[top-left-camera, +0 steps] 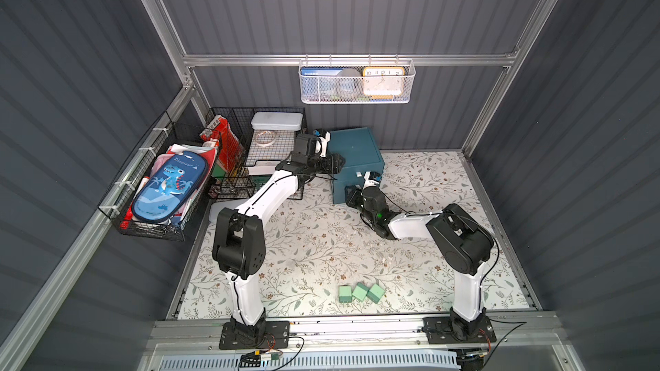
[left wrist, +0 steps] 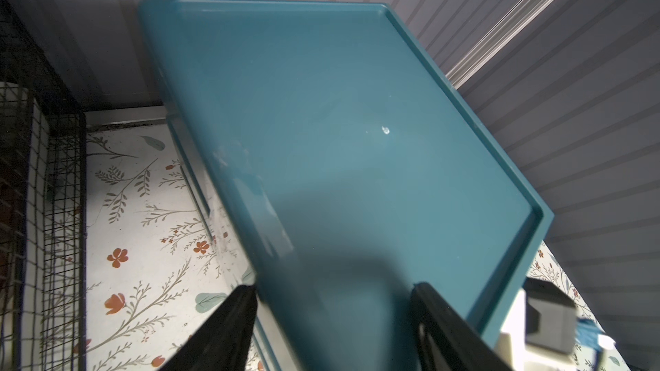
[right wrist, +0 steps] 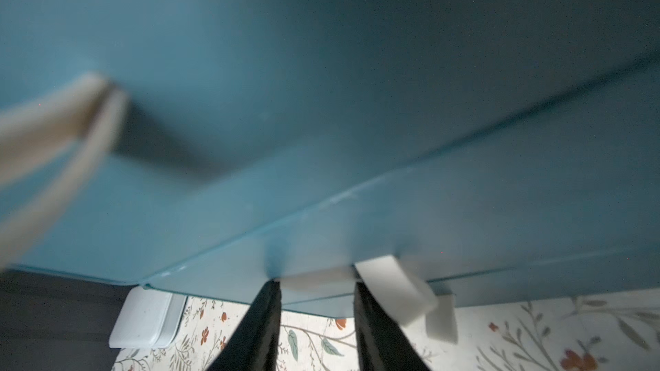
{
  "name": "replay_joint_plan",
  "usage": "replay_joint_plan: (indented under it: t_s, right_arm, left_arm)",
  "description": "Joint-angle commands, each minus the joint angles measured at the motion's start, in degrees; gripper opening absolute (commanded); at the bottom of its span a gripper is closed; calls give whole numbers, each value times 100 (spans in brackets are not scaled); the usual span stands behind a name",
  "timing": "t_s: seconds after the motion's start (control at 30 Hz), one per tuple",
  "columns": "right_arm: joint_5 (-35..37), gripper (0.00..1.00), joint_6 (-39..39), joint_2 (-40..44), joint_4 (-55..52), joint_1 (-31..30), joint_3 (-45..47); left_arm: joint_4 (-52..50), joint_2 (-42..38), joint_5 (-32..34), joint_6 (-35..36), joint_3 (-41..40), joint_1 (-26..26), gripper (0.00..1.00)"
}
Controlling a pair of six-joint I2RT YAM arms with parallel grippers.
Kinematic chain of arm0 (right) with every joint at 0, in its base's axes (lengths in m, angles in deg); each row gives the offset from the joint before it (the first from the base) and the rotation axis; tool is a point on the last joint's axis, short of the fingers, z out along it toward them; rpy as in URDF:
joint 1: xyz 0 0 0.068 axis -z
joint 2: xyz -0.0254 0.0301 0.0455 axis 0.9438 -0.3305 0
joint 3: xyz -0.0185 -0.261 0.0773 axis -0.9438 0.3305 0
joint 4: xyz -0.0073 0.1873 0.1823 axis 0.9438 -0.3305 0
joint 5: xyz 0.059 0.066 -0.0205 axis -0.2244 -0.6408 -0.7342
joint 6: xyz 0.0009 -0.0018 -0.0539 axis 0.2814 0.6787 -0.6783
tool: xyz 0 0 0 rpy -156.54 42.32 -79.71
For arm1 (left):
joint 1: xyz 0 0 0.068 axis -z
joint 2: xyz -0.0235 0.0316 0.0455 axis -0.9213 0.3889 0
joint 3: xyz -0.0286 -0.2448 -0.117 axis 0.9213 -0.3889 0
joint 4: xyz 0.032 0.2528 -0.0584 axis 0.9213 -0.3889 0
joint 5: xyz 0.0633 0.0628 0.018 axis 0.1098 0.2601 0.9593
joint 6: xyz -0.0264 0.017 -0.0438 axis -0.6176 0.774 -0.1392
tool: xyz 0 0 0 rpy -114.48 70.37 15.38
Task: Place the plugs into the drawer by color
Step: Close the drawer in the storage box, then open the drawer in the storage box.
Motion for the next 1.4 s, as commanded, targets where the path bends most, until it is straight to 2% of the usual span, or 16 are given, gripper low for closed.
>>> replay_joint_plan:
  t_s: [0.0, 0.1, 0.23, 0.37, 0.47, 1.0, 1.37]
  right_arm:
    - [-294, 39, 525, -190, 534, 261, -77]
    - [-664, 39, 816, 110, 662, 324, 308]
    - [-781, 40, 1270, 474, 775, 447, 1067]
    - [-1274, 38, 2004, -55, 1657, 713, 1360]
    - [-1548, 37, 2386, -530, 2154, 849, 1257]
    - [-1907, 43, 2637, -1092, 2163, 929, 770]
    - [-2110, 39, 2722, -1266, 2105, 895, 453]
  left_arm:
    - [-944, 256, 35, 185, -250, 84, 72]
    - [-978, 281, 36, 198, -224, 84, 72]
    - [-989, 329, 75, 180, -176, 84, 72]
    - [-1027, 394, 187, 138, -143, 84, 72]
    - [-1044, 397, 280, 127, -151, 84, 72]
    - [-1095, 494, 326, 118, -55, 84, 72]
    - [-1137, 518, 303, 185, -21, 84, 72]
